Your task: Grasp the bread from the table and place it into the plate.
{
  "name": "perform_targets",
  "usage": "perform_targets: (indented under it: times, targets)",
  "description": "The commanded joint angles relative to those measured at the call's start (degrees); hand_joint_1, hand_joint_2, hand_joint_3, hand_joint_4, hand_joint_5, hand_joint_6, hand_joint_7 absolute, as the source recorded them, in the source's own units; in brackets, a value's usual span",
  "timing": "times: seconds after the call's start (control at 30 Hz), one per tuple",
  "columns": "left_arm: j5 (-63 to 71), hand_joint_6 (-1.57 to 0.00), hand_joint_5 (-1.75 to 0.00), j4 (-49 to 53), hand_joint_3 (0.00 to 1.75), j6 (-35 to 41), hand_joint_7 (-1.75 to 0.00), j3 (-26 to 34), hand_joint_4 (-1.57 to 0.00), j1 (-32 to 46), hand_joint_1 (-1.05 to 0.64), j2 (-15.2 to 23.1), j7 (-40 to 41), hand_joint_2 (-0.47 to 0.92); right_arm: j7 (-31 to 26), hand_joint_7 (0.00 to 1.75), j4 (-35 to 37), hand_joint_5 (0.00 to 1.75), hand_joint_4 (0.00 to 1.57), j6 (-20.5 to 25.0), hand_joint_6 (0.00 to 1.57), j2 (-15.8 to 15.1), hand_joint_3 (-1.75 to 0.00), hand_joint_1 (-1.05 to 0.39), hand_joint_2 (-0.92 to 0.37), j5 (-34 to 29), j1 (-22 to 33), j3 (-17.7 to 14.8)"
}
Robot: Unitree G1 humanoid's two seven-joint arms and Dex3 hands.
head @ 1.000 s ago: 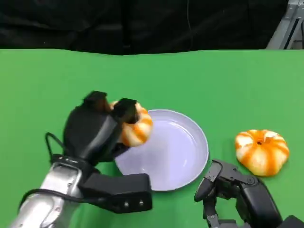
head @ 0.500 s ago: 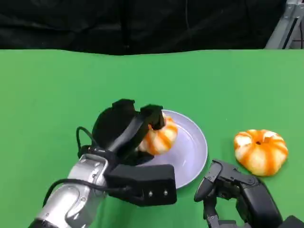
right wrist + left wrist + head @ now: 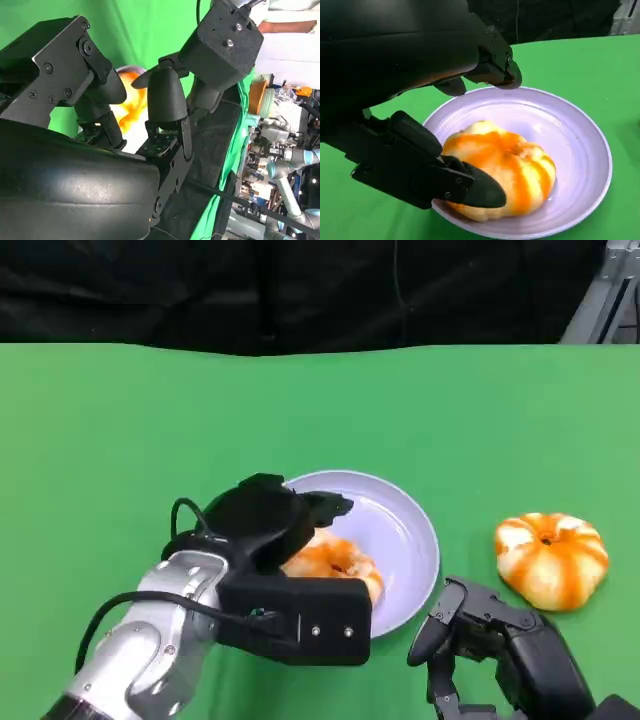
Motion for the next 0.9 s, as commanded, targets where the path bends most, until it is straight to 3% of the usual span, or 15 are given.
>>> perform_targets:
  times: [0.03,0.23,0.37,0.47,0.77,0.8,0.9]
  targets:
    - [-0.31,-0.32,-0.66,-2.75,0.23,0.4,-0.04,-0.48,-0.04,-0.53,-0.81,1.95,-4.61,0.92,-0.19,1.52,-0.53,1.7,0.84,0.03,0.73,-0.38,-1.48,0.14,-0.32,0.2,0.23,-0.2]
    - [-1.63,-0.33,-0.72,-6.11,0.22,-1.37,-0.04,1.24,-0.04,1.1,-0.78,2.77,-2.78,0.92,-0.04,1.53,-0.49,1.71,0.85,0.23,0.74,-0.2,-1.5,0.14,-0.32,0.64,0.17,-0.14]
    - [-4.37,-0.33,-0.8,-10.63,0.37,-3.26,-0.04,5.39,-0.04,4.4,-0.73,3.51,0.86,0.92,-0.22,1.53,-0.36,1.71,0.85,-0.15,0.74,-0.27,-1.51,0.16,-0.31,0.37,0.2,-0.19]
    - [-7.39,-0.34,-0.82,-11.57,0.39,-6.38,-0.04,8.31,-0.04,6.69,-0.73,3.46,4.07,0.92,-0.26,1.53,-0.23,1.71,0.85,-0.36,0.74,-0.28,-1.51,0.16,-0.31,0.35,0.16,-0.23]
    - [-26.41,-0.75,-1.04,-12.3,0.26,-23.56,-0.26,20.45,-0.5,16.89,-0.38,0.09,14.85,0.91,-0.31,1.53,-1.35,1.71,0.84,0.54,0.74,-0.27,-1.5,0.16,-0.31,0.12,0.78,0.04]
    - [-30.04,-0.82,-1.07,-12.13,0.24,-26.13,-0.33,21.89,-0.58,18.32,-0.33,-0.51,14.88,0.91,-0.4,1.53,-1.26,1.71,0.85,0.39,0.73,-0.25,-1.5,0.16,-0.31,0.06,0.76,0.03]
    - [-34.78,-0.81,-1.12,-11.41,0.24,-29.93,-0.57,23.79,-0.68,19.97,-0.27,-1.31,14.42,0.89,-0.51,1.53,-1.18,1.7,0.85,0.24,0.73,-0.21,-1.5,0.16,-0.31,-0.03,0.76,0.03]
